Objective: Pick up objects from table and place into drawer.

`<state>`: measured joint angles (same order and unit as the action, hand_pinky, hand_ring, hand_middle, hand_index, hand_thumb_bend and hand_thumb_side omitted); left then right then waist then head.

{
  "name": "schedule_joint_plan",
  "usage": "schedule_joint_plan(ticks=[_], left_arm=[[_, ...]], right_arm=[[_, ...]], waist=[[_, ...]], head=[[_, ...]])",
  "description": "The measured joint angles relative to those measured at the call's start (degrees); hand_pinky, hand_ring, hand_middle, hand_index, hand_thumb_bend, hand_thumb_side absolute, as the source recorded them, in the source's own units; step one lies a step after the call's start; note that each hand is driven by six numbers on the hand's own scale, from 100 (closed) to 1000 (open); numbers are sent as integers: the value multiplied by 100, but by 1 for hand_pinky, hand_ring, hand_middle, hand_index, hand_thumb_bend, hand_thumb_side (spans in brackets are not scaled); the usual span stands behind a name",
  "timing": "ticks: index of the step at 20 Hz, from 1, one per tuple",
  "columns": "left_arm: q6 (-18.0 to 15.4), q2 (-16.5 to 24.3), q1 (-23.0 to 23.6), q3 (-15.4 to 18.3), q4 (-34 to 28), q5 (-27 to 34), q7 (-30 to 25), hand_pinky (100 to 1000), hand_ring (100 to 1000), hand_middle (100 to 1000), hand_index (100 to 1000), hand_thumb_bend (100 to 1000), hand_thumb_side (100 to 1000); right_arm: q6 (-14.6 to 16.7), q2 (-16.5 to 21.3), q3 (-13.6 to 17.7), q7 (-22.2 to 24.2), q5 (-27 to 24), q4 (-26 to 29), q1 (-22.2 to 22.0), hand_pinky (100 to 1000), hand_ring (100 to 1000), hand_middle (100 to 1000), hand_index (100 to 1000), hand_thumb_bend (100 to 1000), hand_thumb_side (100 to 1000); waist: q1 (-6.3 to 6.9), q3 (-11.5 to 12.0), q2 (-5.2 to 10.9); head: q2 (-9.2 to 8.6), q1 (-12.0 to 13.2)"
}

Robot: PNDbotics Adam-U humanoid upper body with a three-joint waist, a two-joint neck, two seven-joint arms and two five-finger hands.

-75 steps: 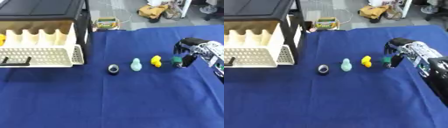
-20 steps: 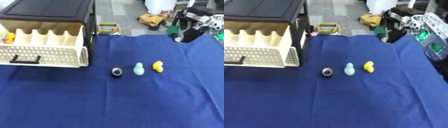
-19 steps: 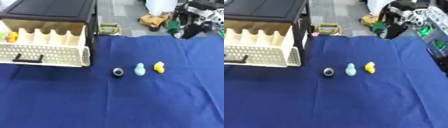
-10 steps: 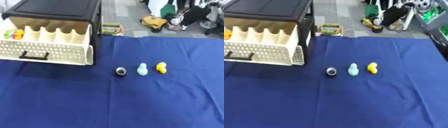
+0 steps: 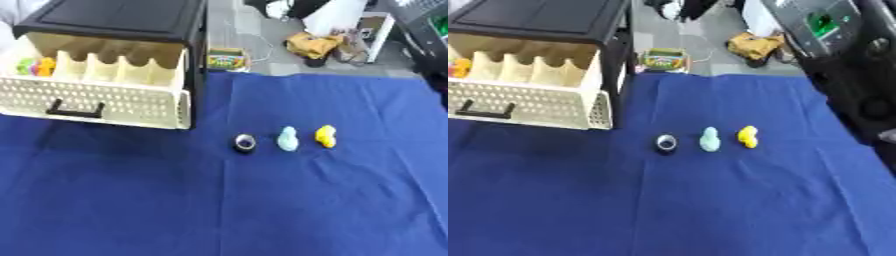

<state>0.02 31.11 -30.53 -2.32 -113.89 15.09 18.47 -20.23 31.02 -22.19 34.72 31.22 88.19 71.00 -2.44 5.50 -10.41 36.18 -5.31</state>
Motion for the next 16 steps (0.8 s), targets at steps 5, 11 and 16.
schedule_joint_plan(ticks=[5,11,16], left_arm=[[8,-55,-76,-35,0,7,-40,145,100,108,728,169,1000],[0,-105,-134,-66,0,26,-76,144,100,107,728,169,1000],[5,-151,-173,-70,0,41,-86,144,100,107,728,169,1000]], right_arm=[[-21,-574,7,-64,201,-281,217,381,532,378,472,100,134],[7,-1063,29,-119,405,-636,283,378,530,377,470,100,117],[48,-1281,-10,-129,525,-905,283,377,530,382,470,100,105]], waist=[[-6,77,-1],[-22,175,-22],[-28,231,-40]], head=[[-7,-68],[-152,-158],[-201,-213]])
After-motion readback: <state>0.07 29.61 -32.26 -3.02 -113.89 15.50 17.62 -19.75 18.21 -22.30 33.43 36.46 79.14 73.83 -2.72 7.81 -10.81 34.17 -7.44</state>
